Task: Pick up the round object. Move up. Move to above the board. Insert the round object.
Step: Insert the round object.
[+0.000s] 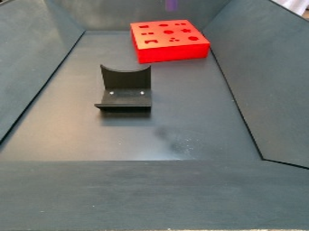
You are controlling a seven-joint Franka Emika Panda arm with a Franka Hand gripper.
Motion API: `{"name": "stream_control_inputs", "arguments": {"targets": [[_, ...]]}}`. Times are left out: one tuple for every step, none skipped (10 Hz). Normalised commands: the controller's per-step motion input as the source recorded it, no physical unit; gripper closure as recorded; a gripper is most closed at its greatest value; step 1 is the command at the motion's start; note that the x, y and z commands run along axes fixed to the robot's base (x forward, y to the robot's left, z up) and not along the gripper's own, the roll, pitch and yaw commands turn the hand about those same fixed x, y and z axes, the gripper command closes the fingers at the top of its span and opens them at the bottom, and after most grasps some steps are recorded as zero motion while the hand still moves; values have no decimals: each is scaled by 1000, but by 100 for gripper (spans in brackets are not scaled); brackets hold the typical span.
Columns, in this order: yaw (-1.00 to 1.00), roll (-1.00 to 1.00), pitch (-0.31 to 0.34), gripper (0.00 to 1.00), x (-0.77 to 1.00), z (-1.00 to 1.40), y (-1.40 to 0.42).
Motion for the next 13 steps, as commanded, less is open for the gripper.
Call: {"name": "stream_control_inputs", "arguments": {"targets": [[-186,-14,-14,100,0,-1000,-263],[-191,-4,-34,100,0,-891,-249],[-197,-11,-3,100,0,-474,-180],[-191,-6,-4,100,26,-277,-214],[-194,-13,0,100,177,-174,-177],[-189,-11,0,100,169,-106,-177],[-166,0,0,100,106,-71,-220],[-137,0,0,100,57,-143,-177],[-114,44,0,100,0,-369,-157],[-120,14,36,100,143,-363,-94],[-140,13,76,100,146,-294,-11],[-131,0,80,100,194,-289,0],[-117,0,73,100,109,-260,0]]}}
